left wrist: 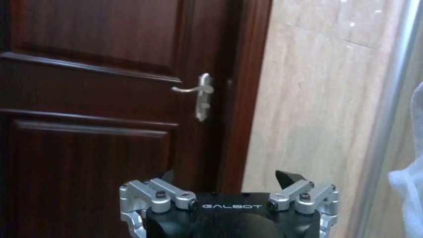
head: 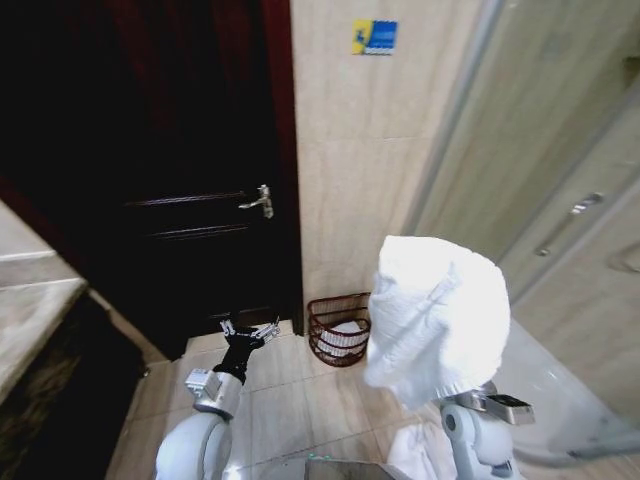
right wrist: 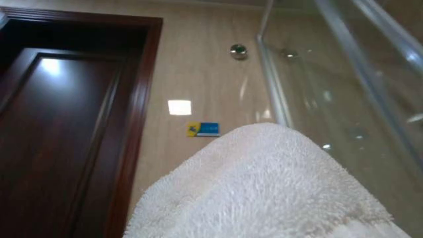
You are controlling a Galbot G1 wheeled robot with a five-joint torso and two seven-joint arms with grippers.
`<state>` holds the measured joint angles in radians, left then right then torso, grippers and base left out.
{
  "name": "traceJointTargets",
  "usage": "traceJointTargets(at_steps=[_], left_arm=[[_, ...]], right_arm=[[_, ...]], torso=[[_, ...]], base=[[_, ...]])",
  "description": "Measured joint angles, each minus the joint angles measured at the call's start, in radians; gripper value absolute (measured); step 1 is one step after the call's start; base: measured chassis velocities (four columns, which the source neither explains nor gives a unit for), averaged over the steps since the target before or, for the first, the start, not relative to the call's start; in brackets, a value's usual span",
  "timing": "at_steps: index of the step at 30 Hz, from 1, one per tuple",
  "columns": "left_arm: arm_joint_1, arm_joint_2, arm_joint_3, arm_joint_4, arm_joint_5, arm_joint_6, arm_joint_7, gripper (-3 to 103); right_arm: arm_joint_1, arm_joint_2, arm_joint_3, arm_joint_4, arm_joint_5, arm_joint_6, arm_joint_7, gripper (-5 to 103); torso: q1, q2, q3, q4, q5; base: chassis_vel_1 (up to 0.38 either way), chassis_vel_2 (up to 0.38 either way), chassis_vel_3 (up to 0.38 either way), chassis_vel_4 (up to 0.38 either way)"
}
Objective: Discard the used towel into the hamper.
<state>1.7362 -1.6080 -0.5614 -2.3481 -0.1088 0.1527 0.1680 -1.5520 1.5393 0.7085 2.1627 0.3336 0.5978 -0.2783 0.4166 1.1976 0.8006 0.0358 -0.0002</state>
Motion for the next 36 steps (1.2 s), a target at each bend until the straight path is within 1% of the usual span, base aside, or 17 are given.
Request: traceJointTargets(at_steps=[6,11,21,26,33,36], left_arm=[[0.0,0.0,0.0,0.0,0.0,0.0,0.0,100],[0.0,0.0,0.0,0.0,0.0,0.0,0.0,100],[0.0,0.0,0.0,0.0,0.0,0.0,0.0,100],[0.0,0.0,0.0,0.0,0.0,0.0,0.0,100],[0.0,0.0,0.0,0.0,0.0,0.0,0.0,100],[0.0,0.0,0.0,0.0,0.0,0.0,0.0,100]], right_arm=[[-0.007,0.001,0.002,-0.001,0.001,0.0,-0.01,10],[-0.009,0.001,0.003,-0.001,0.001,0.001,-0.01,10],[-0.012,-0.004,0.005,0.0,0.003,0.011,-0.01,10],[-0.011,-0.006,0.008,-0.008,0.01,0.02,-0.029,10],[-0.001,-0.008,0.009,-0.036,0.01,0.02,-0.03,10],[0.021,-0.013,0.01,-0.073,0.022,0.015,-0.029,10]], torso=[[0.0,0.0,0.0,-0.0009,0.0002],[0.0,0.0,0.0,-0.0004,0.0003],[0.0,0.0,0.0,-0.0004,0.0001],[0.001,0.0,0.0,-0.0004,0.0001],[0.0,0.0,0.0,-0.0006,0.0002],[0.0,0.0,0.0,-0.0006,0.0002]], base=[[0.02,0.026,0.015,0.016],[-0.054,0.055,0.052,-0.04],[-0.14,0.139,0.145,-0.138],[-0.103,0.124,0.113,-0.117],[-0.02,0.028,0.025,-0.011],[0.044,-0.003,-0.004,0.038]])
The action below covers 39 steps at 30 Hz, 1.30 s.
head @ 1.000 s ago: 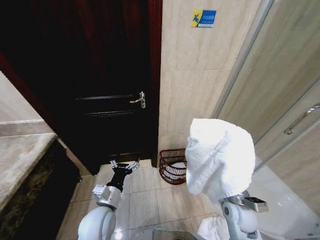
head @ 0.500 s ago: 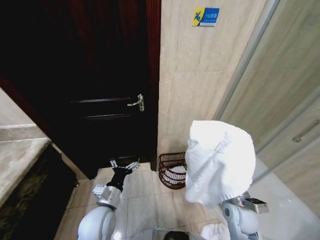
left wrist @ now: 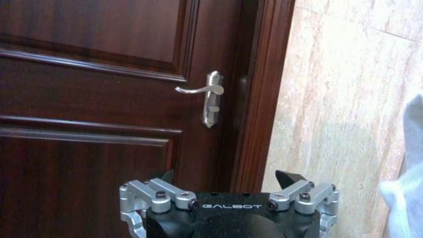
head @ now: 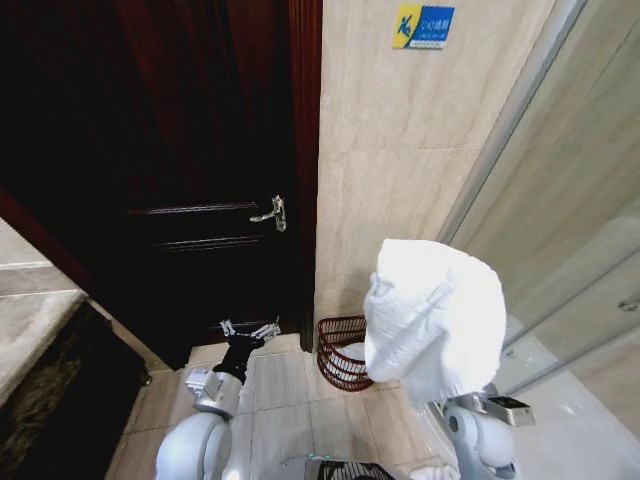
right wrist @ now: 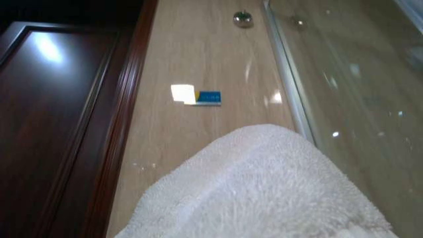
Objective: Discard the used towel into the hamper.
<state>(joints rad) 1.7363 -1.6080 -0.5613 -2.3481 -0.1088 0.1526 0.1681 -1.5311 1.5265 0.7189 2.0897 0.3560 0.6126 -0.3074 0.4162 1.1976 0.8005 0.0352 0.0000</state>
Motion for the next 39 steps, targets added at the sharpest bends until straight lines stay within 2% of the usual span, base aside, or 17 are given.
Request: traceJointTargets(at_steps=[8,17,26,39], left_arm=[[0.0,0.0,0.0,0.0,0.0,0.0,0.0,100],[0.0,0.0,0.0,0.0,0.0,0.0,0.0,100],[0.0,0.0,0.0,0.0,0.0,0.0,0.0,100],[0.0,0.0,0.0,0.0,0.0,0.0,0.0,100]], right_arm=[[0.072,-0.025,-0.007,-0.083,0.023,-0.07,-0.002,10],[0.208,-0.051,-0.019,-0.199,0.034,-0.098,-0.002,10],[0.393,-0.054,-0.012,-0.542,0.001,-0.021,-0.045,10],[0.526,-0.052,-0.012,-0.849,-0.032,0.046,-0.09,10]], torso=[[0.0,0.0,0.0,0.0003,-0.0002],[0.001,0.0,0.0,0.0001,-0.0001],[0.001,0.0,0.0,0.0003,0.0002],[0.001,0.0,0.0,0.0003,0.0]], base=[[0.055,0.031,0.028,0.058],[0.008,0.012,0.011,0.006],[0.0,0.0,0.0,0.0],[0.0,0.0,0.0,0.0]])
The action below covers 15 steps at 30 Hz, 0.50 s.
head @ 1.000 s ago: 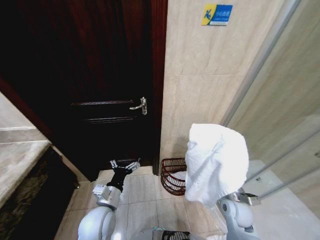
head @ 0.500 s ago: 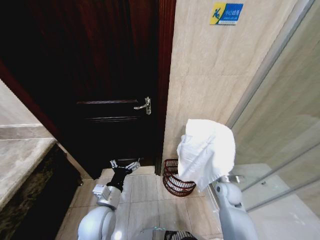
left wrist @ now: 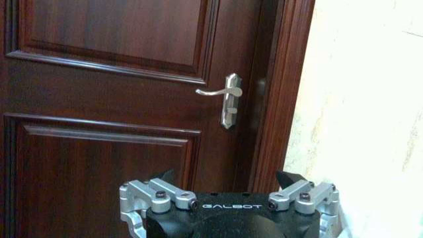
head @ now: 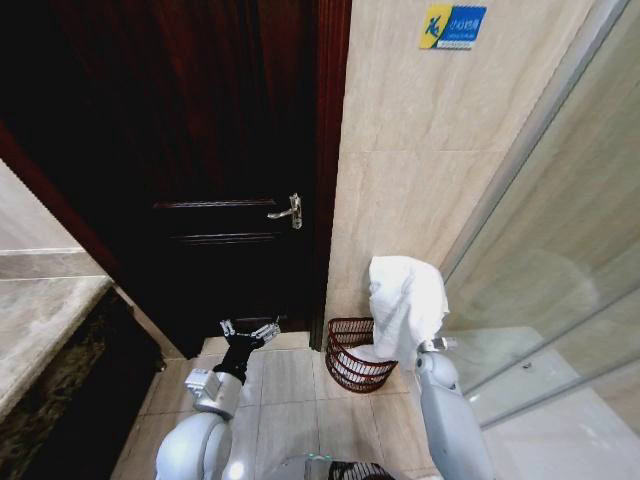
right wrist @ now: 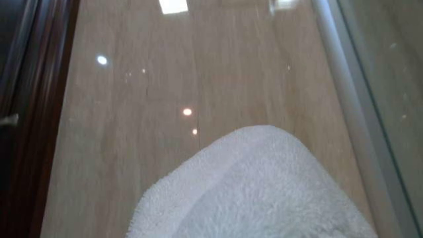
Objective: Discard the used towel into the hamper.
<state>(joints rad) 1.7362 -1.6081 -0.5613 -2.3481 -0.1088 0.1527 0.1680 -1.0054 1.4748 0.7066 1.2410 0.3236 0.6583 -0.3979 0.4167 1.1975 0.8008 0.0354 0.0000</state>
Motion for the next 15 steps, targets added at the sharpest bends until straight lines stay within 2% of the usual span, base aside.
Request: traceJointTargets(at_steps=[4,8,15], left_arm=[[0.0,0.0,0.0,0.0,0.0,0.0,0.0,100],[0.0,0.0,0.0,0.0,0.0,0.0,0.0,100],[0.0,0.0,0.0,0.0,0.0,0.0,0.0,100]], right_arm=[[0.022,0.001,-0.006,-0.077,-0.006,0.014,-0.006,10],[0.066,-0.004,-0.015,-0.236,-0.003,0.045,-0.032,10],[0.096,-0.005,-0.014,-0.327,-0.002,0.048,-0.05,10]], torso=[[0.0,0.0,0.0,-0.0002,-0.0002],[0.0,0.0,0.0,-0.0001,0.0002],[0.0,0.0,0.0,-0.0002,-0.0003]], base=[[0.0,0.0,0.0,0.0],[0.0,0.0,0.0,0.0],[0.0,0.0,0.0,0.0]])
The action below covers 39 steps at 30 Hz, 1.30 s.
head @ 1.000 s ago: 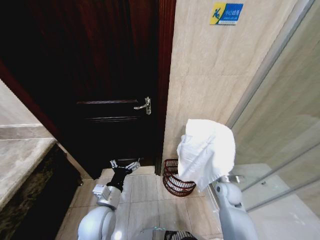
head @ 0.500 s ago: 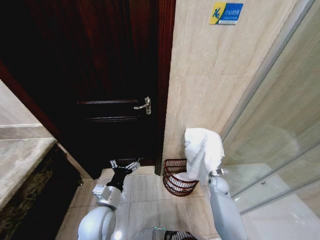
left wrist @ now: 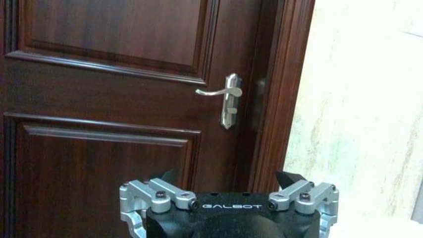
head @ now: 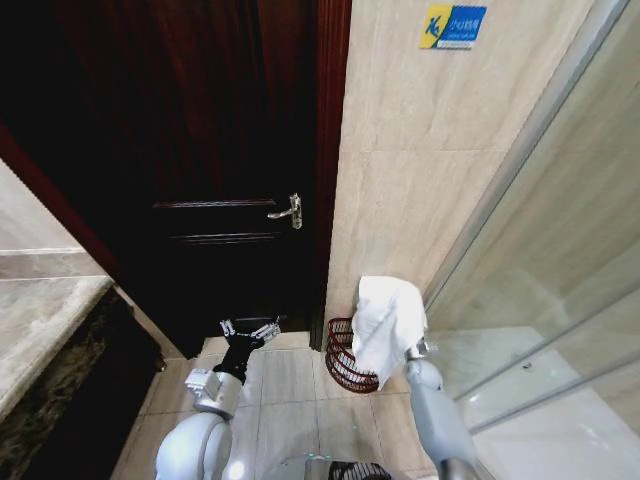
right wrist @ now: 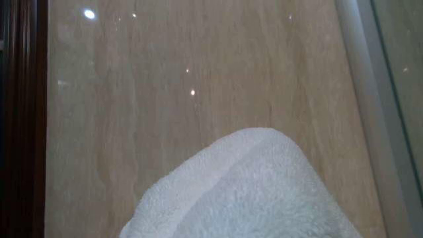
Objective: Discard the used towel into the hamper.
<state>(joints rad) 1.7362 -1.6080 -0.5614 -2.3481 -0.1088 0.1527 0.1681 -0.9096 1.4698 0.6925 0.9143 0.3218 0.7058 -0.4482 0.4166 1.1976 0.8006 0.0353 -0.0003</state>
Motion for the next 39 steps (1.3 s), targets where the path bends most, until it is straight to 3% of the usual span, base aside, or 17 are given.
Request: traceJointTargets(at_steps=[8,15,23,24,28,30,33,39], left_arm=[[0.0,0.0,0.0,0.0,0.0,0.0,0.0,100],[0.0,0.0,0.0,0.0,0.0,0.0,0.0,100],[0.0,0.0,0.0,0.0,0.0,0.0,0.0,100],[0.0,0.0,0.0,0.0,0.0,0.0,0.0,100],[0.0,0.0,0.0,0.0,0.0,0.0,0.0,100],[0.0,0.0,0.0,0.0,0.0,0.0,0.0,100],[0.0,0.0,0.0,0.0,0.0,0.0,0.0,100],[0.0,0.0,0.0,0.0,0.0,0.0,0.0,100]], right_arm=[[0.073,-0.002,0.012,-0.163,-0.018,0.018,-0.052,10],[0.127,-0.026,0.022,-0.285,0.0,-0.08,-0.171,10],[0.137,-0.065,0.034,-0.304,-0.037,-0.192,-0.168,10],[0.145,-0.067,0.034,-0.301,-0.064,-0.24,-0.16,10],[0.147,-0.068,0.033,-0.288,-0.103,-0.288,-0.157,10],[0.152,-0.069,0.021,-0.261,-0.234,-0.405,-0.145,10],[0.126,-0.076,0.009,-0.219,-0.333,-0.495,-0.152,10],[0.124,-0.098,-0.014,-0.246,-0.44,-0.541,-0.169,10]], torso=[[0.0,0.0,0.0,0.0003,0.0002],[0.0,0.0,0.0,0.0006,0.0005],[0.0,0.0,0.0,-0.0005,0.0003],[0.0,0.0,0.0,0.0003,0.0002],[0.0,0.0,0.0,0.0004,0.0003],[0.0,0.0,0.0,0.0,0.0001],[0.0,0.0,0.0,0.0006,0.0004],[0.0,0.0,0.0,-0.0006,0.0005]], base=[[0.0,0.0,0.0,0.0],[0.0,0.0,0.0,0.0],[0.0,0.0,0.0,0.0],[0.0,0.0,0.0,0.0],[0.0,0.0,0.0,0.0],[0.0,0.0,0.0,0.0],[0.0,0.0,0.0,0.0],[0.0,0.0,0.0,0.0]])
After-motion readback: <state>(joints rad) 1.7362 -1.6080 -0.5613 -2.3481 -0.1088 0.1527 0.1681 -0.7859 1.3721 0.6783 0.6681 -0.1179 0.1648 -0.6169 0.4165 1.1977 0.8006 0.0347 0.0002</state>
